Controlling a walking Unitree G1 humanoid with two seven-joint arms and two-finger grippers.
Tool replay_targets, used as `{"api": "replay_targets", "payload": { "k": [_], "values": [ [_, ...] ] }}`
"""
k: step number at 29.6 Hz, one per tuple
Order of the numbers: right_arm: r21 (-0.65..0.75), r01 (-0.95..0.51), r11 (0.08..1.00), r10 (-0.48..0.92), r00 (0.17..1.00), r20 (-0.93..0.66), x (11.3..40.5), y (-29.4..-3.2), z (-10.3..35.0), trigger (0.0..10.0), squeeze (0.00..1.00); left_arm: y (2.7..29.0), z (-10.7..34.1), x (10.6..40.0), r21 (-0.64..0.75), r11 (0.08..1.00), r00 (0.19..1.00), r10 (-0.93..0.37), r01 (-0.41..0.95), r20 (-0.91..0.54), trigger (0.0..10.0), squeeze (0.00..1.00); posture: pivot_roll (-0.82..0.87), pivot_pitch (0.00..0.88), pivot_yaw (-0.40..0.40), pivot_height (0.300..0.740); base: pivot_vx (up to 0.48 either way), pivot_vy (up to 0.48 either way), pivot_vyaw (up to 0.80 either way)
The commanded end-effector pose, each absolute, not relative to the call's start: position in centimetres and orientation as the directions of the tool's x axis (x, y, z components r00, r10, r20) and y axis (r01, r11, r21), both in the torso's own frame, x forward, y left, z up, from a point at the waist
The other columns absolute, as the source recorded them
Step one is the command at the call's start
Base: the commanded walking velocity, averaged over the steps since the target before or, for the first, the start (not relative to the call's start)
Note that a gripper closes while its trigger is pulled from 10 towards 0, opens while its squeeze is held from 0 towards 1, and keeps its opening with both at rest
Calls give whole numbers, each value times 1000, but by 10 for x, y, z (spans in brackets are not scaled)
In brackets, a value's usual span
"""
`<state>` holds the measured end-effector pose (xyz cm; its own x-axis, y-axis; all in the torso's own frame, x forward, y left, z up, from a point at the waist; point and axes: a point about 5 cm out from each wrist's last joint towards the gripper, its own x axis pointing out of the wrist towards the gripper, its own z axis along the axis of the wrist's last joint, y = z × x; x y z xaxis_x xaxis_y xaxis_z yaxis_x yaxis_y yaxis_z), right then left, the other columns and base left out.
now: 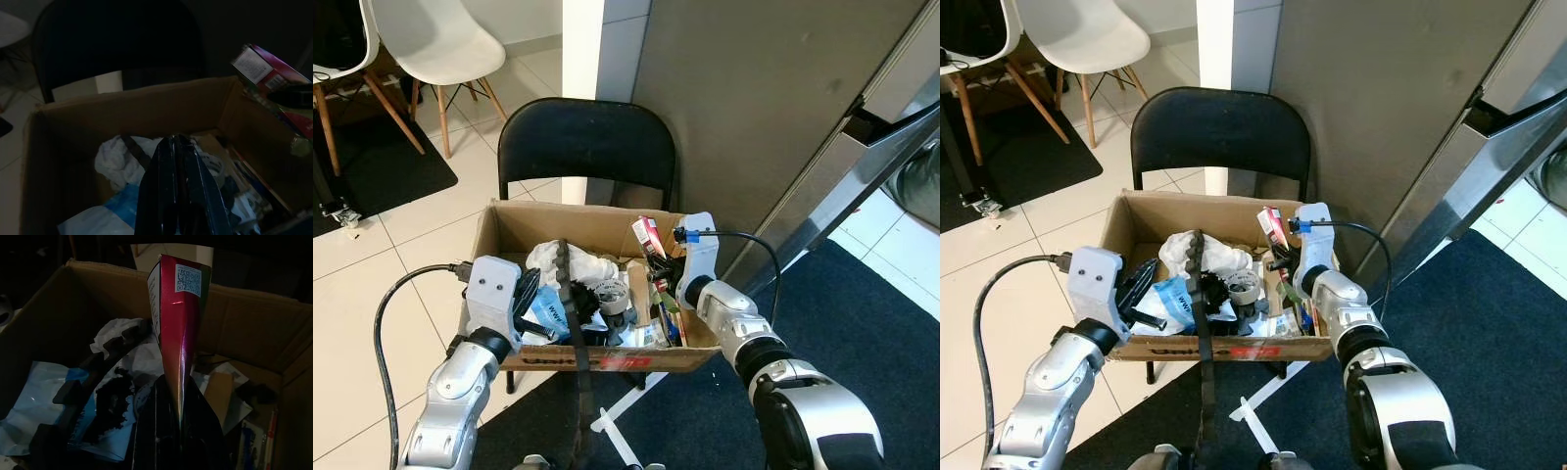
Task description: Picking trash to rubbish bin
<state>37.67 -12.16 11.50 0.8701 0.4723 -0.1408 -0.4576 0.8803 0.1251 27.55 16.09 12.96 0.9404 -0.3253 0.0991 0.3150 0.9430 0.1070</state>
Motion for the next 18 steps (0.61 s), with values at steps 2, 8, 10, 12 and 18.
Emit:
{"api": "replay_targets", "payload": {
  "k": [2, 8, 10, 12, 18],
  "values": [
    [152, -456, 877, 477, 867, -147, 375, -121, 110, 10000, 0, 160, 124, 271, 94, 934, 934, -352, 345, 68, 10000, 0, 47, 215, -89, 740, 0, 0, 0],
    [197, -494, 847, 522, 843, -130, 373, -114, 110, 10000, 1000, 160, 126, 271, 93, 930, 929, -364, 357, 70, 10000, 0, 53, 213, -86, 740, 0, 0, 0],
    [200, -504, 840, 533, 837, -126, 373, -113, 110, 10000, 1000, 160, 126, 271, 91, 930, 929, -363, 356, 71, 10000, 0, 53, 213, -86, 740, 0, 0, 0],
    [203, -509, 837, 537, 834, -126, 372, -113, 110, 10000, 1000, 160, 127, 272, 90, 930, 929, -364, 358, 71, 10000, 0, 51, 214, -87, 740, 0, 0, 0],
    [222, -520, 825, 553, 824, -122, 372, -112, 110, 10000, 1000, 160, 127, 273, 86, 931, 929, -362, 356, 71, 10000, 0, 50, 214, -87, 740, 0, 0, 0]
  ]
}}
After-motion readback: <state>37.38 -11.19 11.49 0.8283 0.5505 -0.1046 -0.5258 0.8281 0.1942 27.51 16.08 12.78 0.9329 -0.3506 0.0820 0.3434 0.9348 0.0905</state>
